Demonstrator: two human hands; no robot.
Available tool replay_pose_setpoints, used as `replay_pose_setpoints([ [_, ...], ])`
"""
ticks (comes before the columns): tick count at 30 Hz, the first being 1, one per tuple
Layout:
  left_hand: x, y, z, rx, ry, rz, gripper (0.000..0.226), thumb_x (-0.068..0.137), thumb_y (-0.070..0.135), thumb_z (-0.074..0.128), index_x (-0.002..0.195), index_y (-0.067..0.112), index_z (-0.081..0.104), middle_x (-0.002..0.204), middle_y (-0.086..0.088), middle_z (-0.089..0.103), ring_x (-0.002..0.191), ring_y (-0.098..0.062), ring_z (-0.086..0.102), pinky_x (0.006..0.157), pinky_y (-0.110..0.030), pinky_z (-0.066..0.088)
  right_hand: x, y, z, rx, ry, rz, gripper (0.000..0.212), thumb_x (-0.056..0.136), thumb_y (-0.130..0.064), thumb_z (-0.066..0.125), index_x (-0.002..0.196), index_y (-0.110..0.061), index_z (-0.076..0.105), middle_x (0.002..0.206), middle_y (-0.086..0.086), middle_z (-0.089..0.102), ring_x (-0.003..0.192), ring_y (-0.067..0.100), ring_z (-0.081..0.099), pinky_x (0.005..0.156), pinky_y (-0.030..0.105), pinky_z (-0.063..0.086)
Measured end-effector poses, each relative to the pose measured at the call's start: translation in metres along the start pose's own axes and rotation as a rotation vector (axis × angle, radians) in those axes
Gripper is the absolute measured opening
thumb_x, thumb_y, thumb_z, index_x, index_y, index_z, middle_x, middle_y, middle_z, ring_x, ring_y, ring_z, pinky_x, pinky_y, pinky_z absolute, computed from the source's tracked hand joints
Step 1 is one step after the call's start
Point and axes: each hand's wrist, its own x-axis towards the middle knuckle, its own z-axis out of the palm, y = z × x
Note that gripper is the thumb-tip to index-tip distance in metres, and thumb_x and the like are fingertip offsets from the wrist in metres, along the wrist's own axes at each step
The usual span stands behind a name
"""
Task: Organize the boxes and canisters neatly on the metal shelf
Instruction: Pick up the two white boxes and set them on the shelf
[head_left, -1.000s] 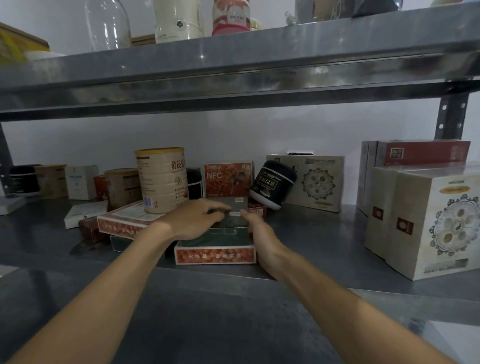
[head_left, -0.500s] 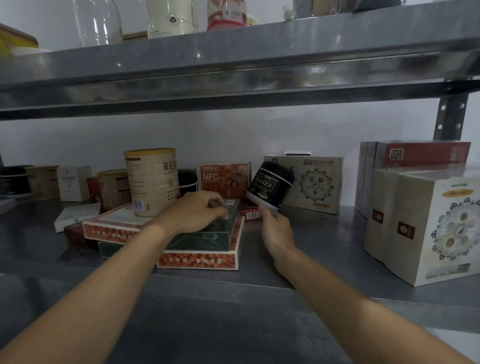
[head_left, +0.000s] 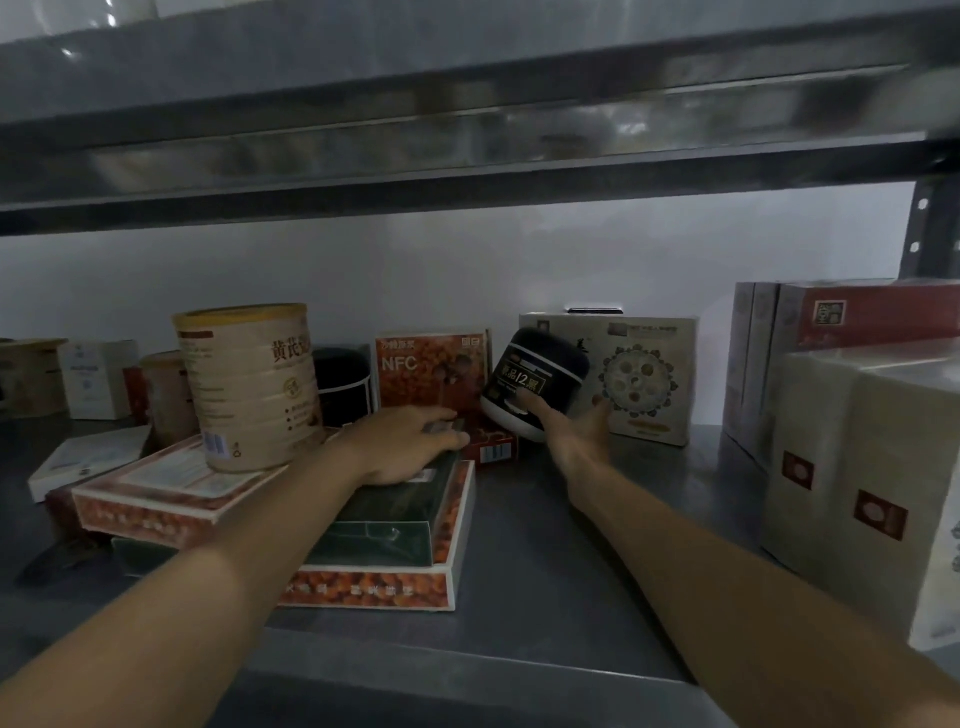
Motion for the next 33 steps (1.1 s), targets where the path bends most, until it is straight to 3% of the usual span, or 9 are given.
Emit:
replay_pose_setpoints([
  [10,0.0,-0.007,0.0,-0.027,0.064,0.009,0.056,0.093,0.06,0.049,0.144,0.037,0.045,0.149,0.007,0.045,0.133,-0.015,0.043,0.111,-0.03,0.033,0.039,0.016,0.029,0.138,-0.014,-0.053,0.106,0.057,-0.029,0.096,0.143,-0.012,0.036,0.129,0.003,0.058,0.113,0.017,0.057,0.094,0.03,0.049],
  [15,-0.005,-0.007,-0.002,-0.03,0.158,0.002,0.042,0.091,0.058,0.054,0.125,0.035,0.063,0.129,0.006,0.059,0.113,-0.013,0.054,0.101,-0.036,0.045,0.036,0.015,0.03,0.12,0.017,-0.148,0.107,0.039,-0.035,0.097,0.132,-0.015,0.05,0.117,-0.001,0.065,0.105,0.015,0.063,0.091,0.038,0.057],
  [18,-0.009,-0.007,-0.005,-0.002,0.139,0.014,0.045,0.089,0.061,0.053,0.125,0.036,0.063,0.129,0.006,0.058,0.112,-0.011,0.054,0.1,-0.036,0.046,0.029,0.008,0.029,0.066,0.012,-0.289,0.092,0.052,-0.016,0.097,0.129,-0.012,0.049,0.114,-0.005,0.06,0.103,0.01,0.058,0.078,0.013,0.049],
  [20,-0.013,-0.008,-0.005,0.013,0.118,0.023,0.048,0.089,0.063,0.052,0.129,0.037,0.06,0.133,0.005,0.056,0.116,-0.013,0.052,0.102,-0.036,0.045,0.026,0.002,0.032,0.044,-0.047,-0.368,0.086,0.054,-0.015,0.097,0.127,-0.013,0.051,0.112,-0.006,0.061,0.1,0.007,0.06,0.07,0.005,0.046],
  [22,-0.016,-0.008,-0.005,0.043,0.1,0.019,0.05,0.09,0.064,0.048,0.133,0.039,0.056,0.139,0.002,0.049,0.123,-0.016,0.047,0.104,-0.038,0.042,0.021,-0.002,0.037,0.017,-0.118,-0.396,0.082,0.054,-0.018,0.097,0.122,-0.017,0.052,0.107,-0.011,0.062,0.096,0.0,0.06,0.068,0.003,0.047],
  [26,-0.024,-0.008,-0.005,0.045,0.103,0.009,0.049,0.09,0.066,0.046,0.132,0.044,0.053,0.139,0.001,0.047,0.126,-0.018,0.044,0.106,-0.04,0.04,0.013,-0.001,0.048,-0.08,-0.275,-0.394,0.087,0.056,-0.025,0.096,0.129,-0.016,0.051,0.113,-0.009,0.063,0.108,0.01,0.059,0.082,0.017,0.049],
  [29,-0.027,-0.008,-0.005,0.048,0.105,0.008,0.048,0.09,0.066,0.046,0.132,0.044,0.053,0.137,0.001,0.047,0.126,-0.018,0.044,0.105,-0.041,0.04,0.009,0.0,0.048,-0.082,-0.371,-0.371,0.079,0.07,-0.024,0.088,0.137,-0.017,0.046,0.109,-0.014,0.058,0.112,0.009,0.055,0.075,0.009,0.041],
  [33,-0.026,-0.008,-0.003,0.046,0.103,0.003,0.049,0.09,0.067,0.045,0.132,0.044,0.052,0.135,0.001,0.047,0.125,-0.018,0.044,0.105,-0.042,0.04,0.007,0.002,0.042,-0.065,-0.464,-0.359,0.069,0.091,-0.03,0.068,0.15,-0.025,0.034,0.131,-0.008,0.053,0.119,0.007,0.049,0.084,0.013,0.042],
])
